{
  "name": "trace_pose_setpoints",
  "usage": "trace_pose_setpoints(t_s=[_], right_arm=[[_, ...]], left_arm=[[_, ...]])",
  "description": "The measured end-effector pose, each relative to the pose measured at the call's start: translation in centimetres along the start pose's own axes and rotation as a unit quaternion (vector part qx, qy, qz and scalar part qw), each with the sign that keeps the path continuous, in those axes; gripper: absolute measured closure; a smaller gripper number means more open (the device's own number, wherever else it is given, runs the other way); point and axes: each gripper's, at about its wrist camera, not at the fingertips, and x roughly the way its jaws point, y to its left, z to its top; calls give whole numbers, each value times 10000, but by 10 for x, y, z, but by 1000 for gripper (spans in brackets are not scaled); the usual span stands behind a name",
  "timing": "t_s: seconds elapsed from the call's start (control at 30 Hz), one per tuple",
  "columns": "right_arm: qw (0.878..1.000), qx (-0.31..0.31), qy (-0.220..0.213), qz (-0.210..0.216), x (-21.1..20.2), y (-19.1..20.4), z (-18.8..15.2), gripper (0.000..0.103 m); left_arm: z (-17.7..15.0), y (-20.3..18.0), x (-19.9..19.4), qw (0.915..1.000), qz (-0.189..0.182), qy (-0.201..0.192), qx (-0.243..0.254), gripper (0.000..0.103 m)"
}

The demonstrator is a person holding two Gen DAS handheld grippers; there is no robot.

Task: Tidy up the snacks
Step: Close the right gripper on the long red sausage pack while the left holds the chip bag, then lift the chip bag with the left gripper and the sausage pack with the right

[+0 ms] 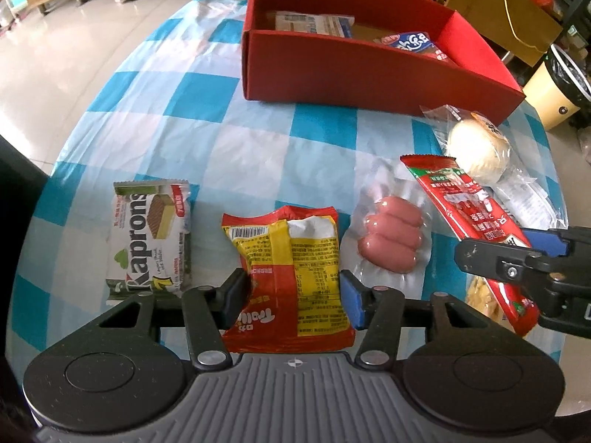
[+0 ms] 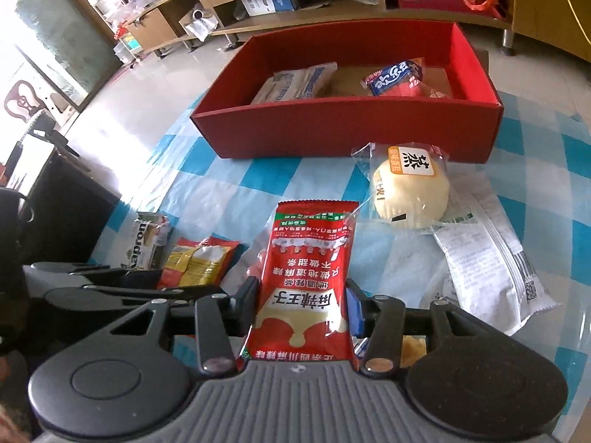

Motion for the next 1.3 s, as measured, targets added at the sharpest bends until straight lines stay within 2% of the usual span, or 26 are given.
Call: trace_pose_setpoints(t_s=[0.63,0.9,0.93,0.97,1.0,1.17,1.23,1.3], right_arm=[[9989,-41,-459,45,-30,-1,5,58],[9982,-78,-590,42,-36,1,9,58],[9981,-81,-605,39,-36,1,9,58],[9980,-83,-619,40,-36,1,10,58],[9979,-83,-638,38,-37,1,11,58],[9977,-112,-670,-10,-37,1,13,58],[9979,-95,-635,-20,-35,-1,12,58],[9981,-76,-607,-41,-34,-2,11,58]], left_arm=[[13,-22,-18,9993,-106,-330,149,44],[17,-28,-30,9980,19,-579,238,44],[18,-29,-31,9978,31,-613,253,47],[19,-30,-33,9976,27,-646,266,56],[20,-31,-35,9974,14,-670,272,56],[24,-34,-35,9971,15,-702,293,54],[23,-33,-28,9977,1,-600,307,47],[23,-31,-19,9981,69,-512,329,30]])
